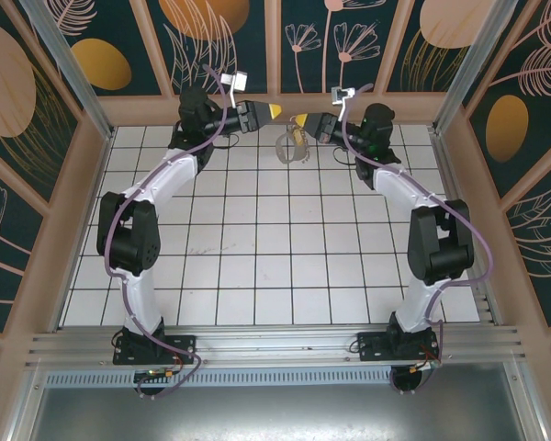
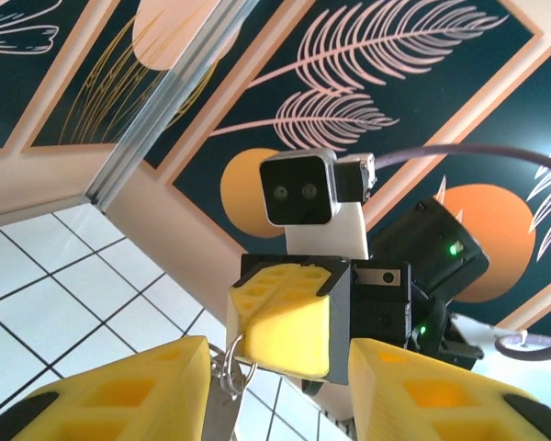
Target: Put the keys on the keyring
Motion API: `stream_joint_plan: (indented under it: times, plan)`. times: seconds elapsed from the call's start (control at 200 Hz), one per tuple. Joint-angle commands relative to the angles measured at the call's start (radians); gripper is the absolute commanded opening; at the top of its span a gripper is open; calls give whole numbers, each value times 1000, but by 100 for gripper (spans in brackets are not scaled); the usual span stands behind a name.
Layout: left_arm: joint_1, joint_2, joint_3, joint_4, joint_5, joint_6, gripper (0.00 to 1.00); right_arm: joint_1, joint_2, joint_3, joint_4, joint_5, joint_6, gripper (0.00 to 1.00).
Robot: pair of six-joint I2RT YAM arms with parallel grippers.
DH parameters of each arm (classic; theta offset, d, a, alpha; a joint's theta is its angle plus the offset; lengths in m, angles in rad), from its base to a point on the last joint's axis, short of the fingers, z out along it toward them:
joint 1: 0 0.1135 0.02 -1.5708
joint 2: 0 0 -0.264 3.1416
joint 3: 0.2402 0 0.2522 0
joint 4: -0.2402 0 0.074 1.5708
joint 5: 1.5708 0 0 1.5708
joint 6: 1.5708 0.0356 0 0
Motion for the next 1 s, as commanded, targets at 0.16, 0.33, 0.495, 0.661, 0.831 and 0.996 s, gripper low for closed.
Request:
stream_joint_plan:
  times: [0.16,0.33,0.495,0.661,0.831,0.996]
  plan:
    - [-2,42,66,-156,72,117,43,-8,60,97,-48,-134,-47,0]
    - [-5,44,48,-141,79,112,41,-4,71,89,-2,-130,-13,0]
    - [-4,54,32,-111,83,90,41,-1,72,86,24,-130,8,0]
    - [-4,68,30,-90,83,71,41,4,69,86,36,-131,14,0]
    - [-7,77,27,-57,84,48,40,10,65,87,50,-131,21,0]
    - [-11,83,24,-39,84,33,39,14,65,90,62,-131,31,0]
